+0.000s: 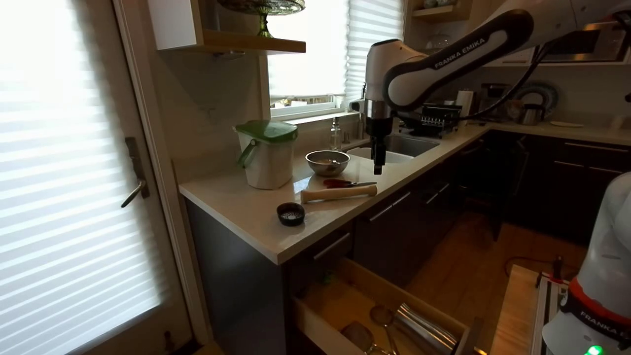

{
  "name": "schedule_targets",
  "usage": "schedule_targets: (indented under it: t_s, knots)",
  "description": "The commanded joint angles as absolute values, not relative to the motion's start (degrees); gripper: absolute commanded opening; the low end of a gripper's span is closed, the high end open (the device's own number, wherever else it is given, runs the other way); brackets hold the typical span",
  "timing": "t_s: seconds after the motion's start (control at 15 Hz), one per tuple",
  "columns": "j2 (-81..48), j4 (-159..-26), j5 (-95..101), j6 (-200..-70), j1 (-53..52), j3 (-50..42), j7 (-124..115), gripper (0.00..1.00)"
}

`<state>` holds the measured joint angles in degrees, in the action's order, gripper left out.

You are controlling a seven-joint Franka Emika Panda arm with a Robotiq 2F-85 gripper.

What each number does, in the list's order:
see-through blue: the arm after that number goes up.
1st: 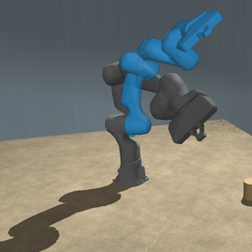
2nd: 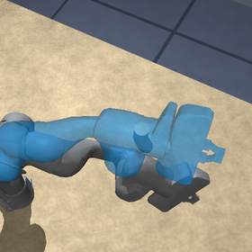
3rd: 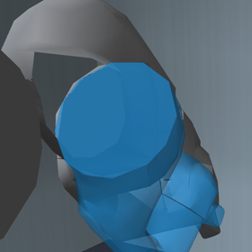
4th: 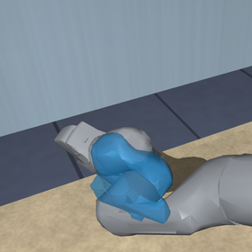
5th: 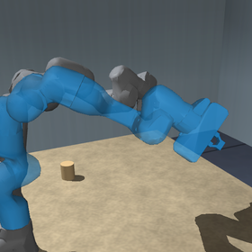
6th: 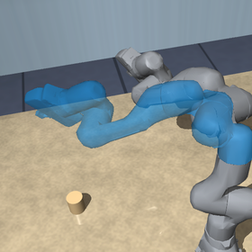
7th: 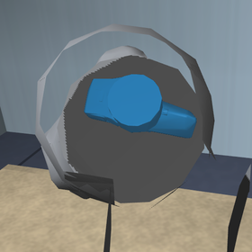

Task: Move the rolling pin and tape to the open drawer

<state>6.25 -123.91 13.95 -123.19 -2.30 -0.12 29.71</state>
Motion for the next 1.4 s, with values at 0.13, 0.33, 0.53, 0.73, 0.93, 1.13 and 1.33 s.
schedule_targets:
  t_s: [0.13, 0.33, 0.53, 0.73, 0.93, 1.13, 1.33]
  knots:
    - [-1.3, -118.88, 10.65, -127.35, -2.32, 0.32, 34.41, 1.0]
    - [-4.77, -117.19, 7.91, -130.2, -1.82, 0.81, 34.5, 1.0]
    - [-3.97, -117.97, 9.33, -129.63, -1.72, 1.1, 32.94, 1.0]
    - [-4.64, -117.25, 9.1, -129.7, -1.66, 1.14, 32.95, 1.0]
    - [-5.63, -116.29, 6.0, -130.24, -1.2, 1.24, 35.92, 1.0]
    - [-7.53, -114.98, 3.46, -132.1, -0.54, 1.19, 39.63, 1.0]
    - [-9.79, -113.04, 1.66, -133.11, 0.3, 1.34, 44.16, 1.0]
